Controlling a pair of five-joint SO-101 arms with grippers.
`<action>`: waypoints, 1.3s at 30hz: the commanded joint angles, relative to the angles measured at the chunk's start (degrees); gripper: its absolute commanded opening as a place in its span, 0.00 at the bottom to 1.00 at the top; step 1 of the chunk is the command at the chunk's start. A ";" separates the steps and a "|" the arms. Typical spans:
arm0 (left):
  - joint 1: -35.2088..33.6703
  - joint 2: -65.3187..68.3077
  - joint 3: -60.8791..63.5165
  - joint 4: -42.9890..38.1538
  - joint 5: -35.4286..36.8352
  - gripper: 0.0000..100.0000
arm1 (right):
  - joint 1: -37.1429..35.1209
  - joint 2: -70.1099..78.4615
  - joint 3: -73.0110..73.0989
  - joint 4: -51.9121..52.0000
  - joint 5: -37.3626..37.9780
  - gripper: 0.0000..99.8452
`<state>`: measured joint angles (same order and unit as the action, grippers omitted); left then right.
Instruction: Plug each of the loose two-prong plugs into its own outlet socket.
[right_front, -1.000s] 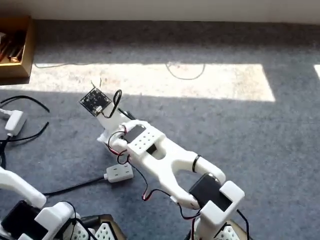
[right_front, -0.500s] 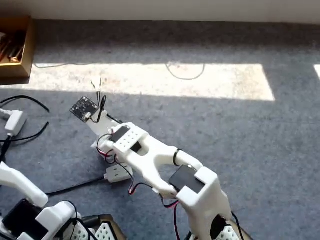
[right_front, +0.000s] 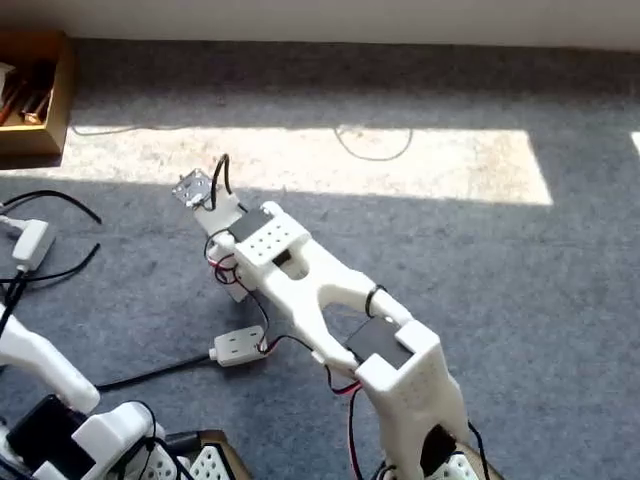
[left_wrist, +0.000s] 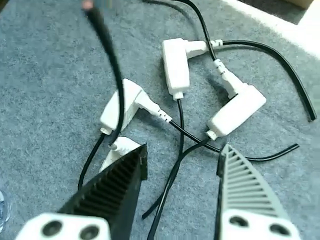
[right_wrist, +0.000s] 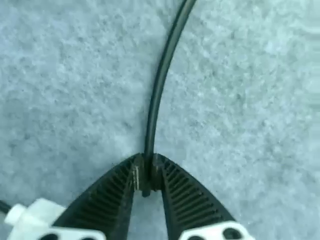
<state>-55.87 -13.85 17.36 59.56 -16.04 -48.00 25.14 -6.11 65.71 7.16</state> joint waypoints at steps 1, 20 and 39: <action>2.86 -0.75 -1.10 3.78 -4.75 0.24 | 3.30 -11.30 -5.23 14.46 5.19 0.01; 5.49 -0.31 -0.31 7.21 -5.45 0.24 | 35.03 -37.32 40.84 22.20 35.43 0.01; 6.11 -0.31 3.56 7.03 -10.02 0.24 | 21.49 -57.54 56.75 19.82 32.00 0.09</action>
<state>-50.07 -13.85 21.14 66.68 -23.34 -25.58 -30.51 55.69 85.32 42.59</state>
